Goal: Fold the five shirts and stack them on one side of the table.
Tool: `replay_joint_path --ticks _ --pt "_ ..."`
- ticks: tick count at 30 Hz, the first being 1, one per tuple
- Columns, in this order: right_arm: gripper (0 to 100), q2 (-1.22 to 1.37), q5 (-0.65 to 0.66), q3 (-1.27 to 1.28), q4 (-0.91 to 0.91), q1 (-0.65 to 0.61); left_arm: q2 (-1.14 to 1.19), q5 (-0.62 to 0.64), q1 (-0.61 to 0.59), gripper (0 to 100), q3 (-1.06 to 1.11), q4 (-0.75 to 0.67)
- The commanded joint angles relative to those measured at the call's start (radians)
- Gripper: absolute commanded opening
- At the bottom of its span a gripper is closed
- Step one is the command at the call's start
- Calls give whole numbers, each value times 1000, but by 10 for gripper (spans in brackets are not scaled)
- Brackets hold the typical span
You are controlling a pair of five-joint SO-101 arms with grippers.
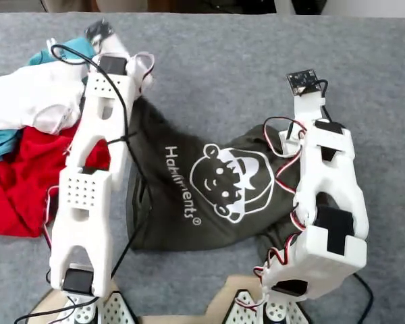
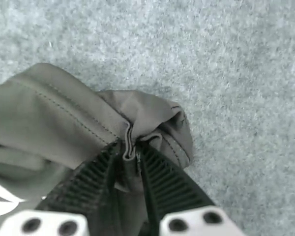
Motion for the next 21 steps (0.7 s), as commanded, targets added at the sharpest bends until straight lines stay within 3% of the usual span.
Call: replay_joint_path --ticks 1,5,9,13,21 --pt "6 -1 -9 -28 -15 5 -18 6 11 20 -141 -14" --pt "6 -7 -21 -27 -15 28 -27 6 -5 20 -198 52" --pt "6 -10 -40 -35 9 35 -21 5 -12 20 -384 249" --pt "8 -67 -37 -122 170 31 -13 -49 26 19 -565 428" --pt "9 -133 75 -151 313 31 1 -87 38 20 -278 423"
